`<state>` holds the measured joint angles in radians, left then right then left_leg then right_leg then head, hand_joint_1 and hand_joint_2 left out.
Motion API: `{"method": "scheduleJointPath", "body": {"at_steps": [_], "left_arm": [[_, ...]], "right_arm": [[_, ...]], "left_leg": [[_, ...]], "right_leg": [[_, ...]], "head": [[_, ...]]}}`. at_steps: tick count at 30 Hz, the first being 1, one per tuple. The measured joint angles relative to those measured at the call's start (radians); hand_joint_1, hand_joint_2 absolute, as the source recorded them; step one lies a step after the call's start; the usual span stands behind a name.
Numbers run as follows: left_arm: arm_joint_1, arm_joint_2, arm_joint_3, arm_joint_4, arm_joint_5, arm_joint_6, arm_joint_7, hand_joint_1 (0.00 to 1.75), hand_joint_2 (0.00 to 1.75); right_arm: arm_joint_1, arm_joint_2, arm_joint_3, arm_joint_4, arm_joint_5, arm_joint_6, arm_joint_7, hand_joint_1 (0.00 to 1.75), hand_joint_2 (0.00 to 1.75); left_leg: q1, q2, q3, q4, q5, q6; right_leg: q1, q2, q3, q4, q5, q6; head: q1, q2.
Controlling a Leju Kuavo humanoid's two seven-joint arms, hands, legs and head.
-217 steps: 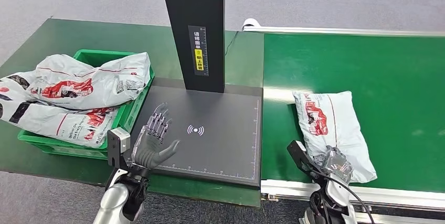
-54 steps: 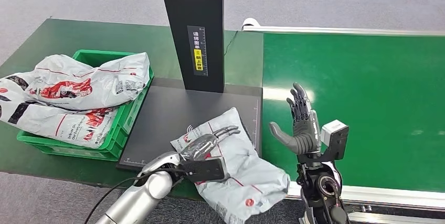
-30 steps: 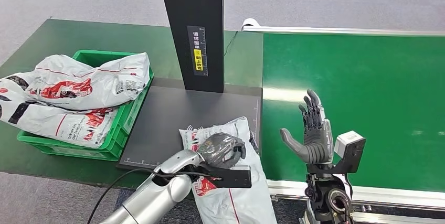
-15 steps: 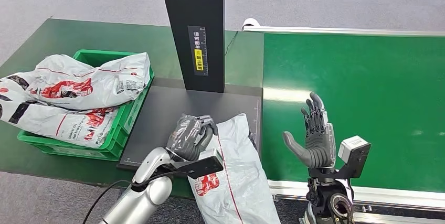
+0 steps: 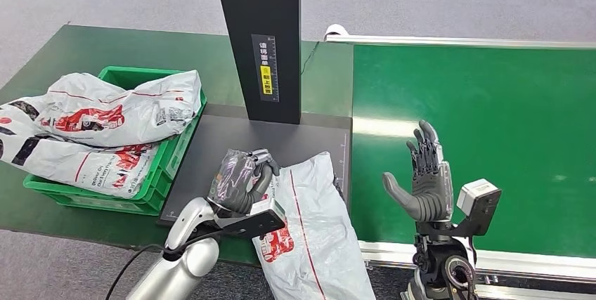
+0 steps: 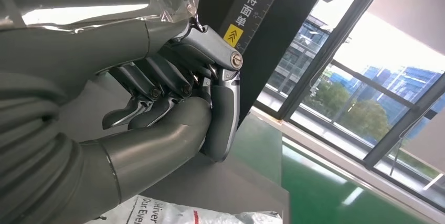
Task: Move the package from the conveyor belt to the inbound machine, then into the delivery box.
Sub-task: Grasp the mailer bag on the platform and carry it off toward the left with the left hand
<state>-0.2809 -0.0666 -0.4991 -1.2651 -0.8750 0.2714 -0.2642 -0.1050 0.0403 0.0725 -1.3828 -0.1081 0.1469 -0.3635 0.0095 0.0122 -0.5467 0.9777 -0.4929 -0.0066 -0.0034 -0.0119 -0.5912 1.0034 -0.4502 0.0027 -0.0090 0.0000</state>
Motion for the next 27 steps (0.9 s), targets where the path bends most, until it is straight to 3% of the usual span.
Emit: {"method": "scheduleJointPath", "body": {"at_steps": [2,3,5,7,9,11,19,27], "left_arm": [[0.004,0.001,0.001,-0.007,0.002,0.022,-0.012,1.75,1.75],[0.008,0.001,0.003,-0.014,0.004,0.038,-0.022,1.66,1.75],[0.016,0.004,0.006,-0.028,0.019,0.040,-0.036,0.79,1.75],[0.020,0.009,0.006,-0.035,0.044,-0.053,-0.035,0.00,1.75],[0.020,0.018,-0.004,-0.025,0.053,-0.196,-0.038,0.00,1.75],[0.017,0.024,-0.027,0.004,0.034,-0.272,-0.058,0.00,1.75],[-0.033,0.030,-0.117,0.057,0.095,-0.397,-0.165,0.00,1.75],[-0.094,0.017,-0.184,0.027,0.143,-0.411,-0.196,0.00,1.75]], "right_arm": [[-0.001,0.000,0.000,0.000,-0.001,0.001,-0.001,0.00,1.75],[-0.001,0.000,0.000,0.000,-0.002,0.003,-0.003,0.00,1.75],[-0.004,-0.001,0.000,0.003,-0.002,0.010,-0.010,0.00,1.75],[-0.013,-0.002,0.000,0.012,-0.001,0.023,-0.019,0.00,1.75],[-0.031,-0.003,0.000,0.031,0.003,0.037,-0.029,0.00,1.75],[-0.048,-0.003,0.000,0.053,0.006,0.044,-0.037,0.00,1.75],[-0.048,-0.004,0.000,0.071,0.010,0.047,-0.041,0.00,1.75],[-0.012,-0.004,-0.006,0.058,0.010,0.047,-0.029,0.00,1.75]], "left_leg": [[0.000,0.000,0.000,0.000,0.000,0.000],[0.000,0.000,0.000,0.000,0.000,0.000],[0.000,0.000,0.000,0.000,0.000,0.000],[0.000,0.000,0.000,0.000,0.000,0.000],[0.000,0.000,0.000,0.000,0.000,0.000],[0.000,0.000,0.001,0.000,0.000,0.000],[0.000,0.000,0.000,0.000,0.000,0.000],[0.000,0.000,0.000,0.000,0.000,0.000]], "right_leg": [[0.000,0.000,0.000,0.000,0.000,0.000],[0.000,0.000,0.000,0.000,0.000,0.000],[0.000,0.000,0.000,0.000,0.000,0.000],[0.000,0.000,0.000,0.000,0.000,0.000],[0.000,0.000,0.000,0.000,0.000,0.000],[0.000,0.000,0.000,0.000,0.000,0.000],[0.000,0.000,-0.001,0.000,0.000,0.000],[0.000,0.000,0.000,0.000,0.000,0.000]], "head": [[0.000,0.000],[0.000,0.000],[0.000,0.000],[0.000,0.000],[0.000,0.000],[0.000,0.000],[0.000,0.000],[0.000,0.000]]}}
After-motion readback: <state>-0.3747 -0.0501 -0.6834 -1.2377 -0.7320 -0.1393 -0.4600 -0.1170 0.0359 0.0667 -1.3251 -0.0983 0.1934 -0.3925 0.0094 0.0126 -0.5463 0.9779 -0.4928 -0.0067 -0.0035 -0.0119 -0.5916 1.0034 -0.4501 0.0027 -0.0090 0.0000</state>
